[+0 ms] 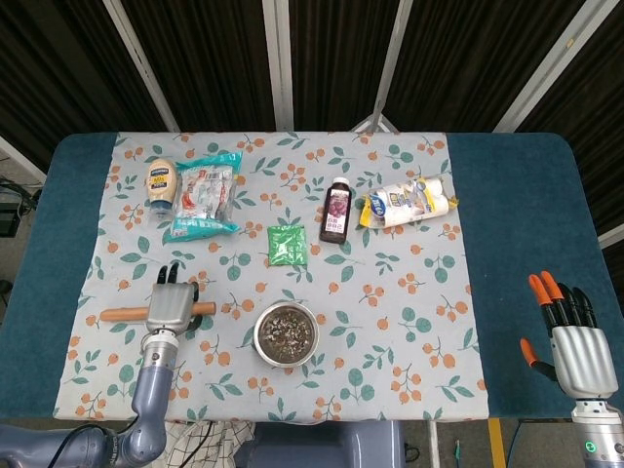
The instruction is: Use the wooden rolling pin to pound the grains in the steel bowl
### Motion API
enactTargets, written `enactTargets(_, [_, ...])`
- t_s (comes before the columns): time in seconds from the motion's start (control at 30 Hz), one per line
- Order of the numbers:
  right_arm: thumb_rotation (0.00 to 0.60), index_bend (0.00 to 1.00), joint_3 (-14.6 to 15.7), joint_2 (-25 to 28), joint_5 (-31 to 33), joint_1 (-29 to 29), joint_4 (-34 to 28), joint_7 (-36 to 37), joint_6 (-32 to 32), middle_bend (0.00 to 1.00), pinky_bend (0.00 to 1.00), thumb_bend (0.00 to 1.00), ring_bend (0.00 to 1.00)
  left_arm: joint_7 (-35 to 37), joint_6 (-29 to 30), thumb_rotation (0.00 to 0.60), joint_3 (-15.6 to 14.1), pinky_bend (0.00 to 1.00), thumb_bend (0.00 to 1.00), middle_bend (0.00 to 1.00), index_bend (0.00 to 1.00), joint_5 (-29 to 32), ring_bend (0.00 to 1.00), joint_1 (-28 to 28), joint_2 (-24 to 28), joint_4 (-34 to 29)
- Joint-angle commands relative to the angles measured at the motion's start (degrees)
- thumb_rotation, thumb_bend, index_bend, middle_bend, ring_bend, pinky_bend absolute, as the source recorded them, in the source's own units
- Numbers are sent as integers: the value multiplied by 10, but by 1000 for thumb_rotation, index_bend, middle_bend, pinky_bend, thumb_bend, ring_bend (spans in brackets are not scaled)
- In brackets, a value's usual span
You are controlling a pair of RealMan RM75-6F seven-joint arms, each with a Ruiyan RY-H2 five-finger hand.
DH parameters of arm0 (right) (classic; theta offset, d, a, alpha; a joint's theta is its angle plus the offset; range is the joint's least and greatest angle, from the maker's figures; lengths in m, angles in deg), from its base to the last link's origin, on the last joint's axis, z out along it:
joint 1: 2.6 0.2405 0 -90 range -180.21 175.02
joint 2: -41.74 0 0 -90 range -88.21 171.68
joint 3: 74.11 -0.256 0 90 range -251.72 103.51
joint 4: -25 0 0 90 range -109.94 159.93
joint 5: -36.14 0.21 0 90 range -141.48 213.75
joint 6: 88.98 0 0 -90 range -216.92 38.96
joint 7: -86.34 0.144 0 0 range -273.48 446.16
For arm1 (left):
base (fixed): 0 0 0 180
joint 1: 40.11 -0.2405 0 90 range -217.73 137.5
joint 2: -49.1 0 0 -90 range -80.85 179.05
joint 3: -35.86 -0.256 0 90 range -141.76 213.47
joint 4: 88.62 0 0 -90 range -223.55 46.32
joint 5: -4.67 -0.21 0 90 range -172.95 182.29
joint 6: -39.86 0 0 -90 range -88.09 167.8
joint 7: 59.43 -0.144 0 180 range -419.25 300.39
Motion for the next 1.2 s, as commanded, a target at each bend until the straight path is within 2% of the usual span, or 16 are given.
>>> enactTargets(0.03, [600,0,0,0,0,0,0,0,0,0,0,368,0,-7,2,600,-1,0,396,477,469,9,13,3,-1,3])
enactTargets(0.23, [600,0,0,0,1,0,-1,0,1,0,0,368,0,-1,-1,600,-2,0,431,531,523,6,43,7,-5,10])
enactTargets(0.4, [600,0,0,0,2,0,-1,0,2,0,0,368,0,13,-1,600,-5,0,561,601,583,-11,86,8,-11,16])
enactTargets(0.57, [600,0,0,0,3,0,-2,0,2,0,0,368,0,37,5,600,-4,0,646,623,606,-37,105,6,-8,11])
enactTargets(0.97, [600,0,0,0,5,-1,-4,-2,3,0,0,368,0,72,23,600,18,0,839,648,642,-88,126,3,45,-51])
enactTargets(1.2, [600,0,0,0,6,-1,-4,-2,4,0,0,368,0,98,34,600,33,0,862,673,664,-110,154,-1,71,-71])
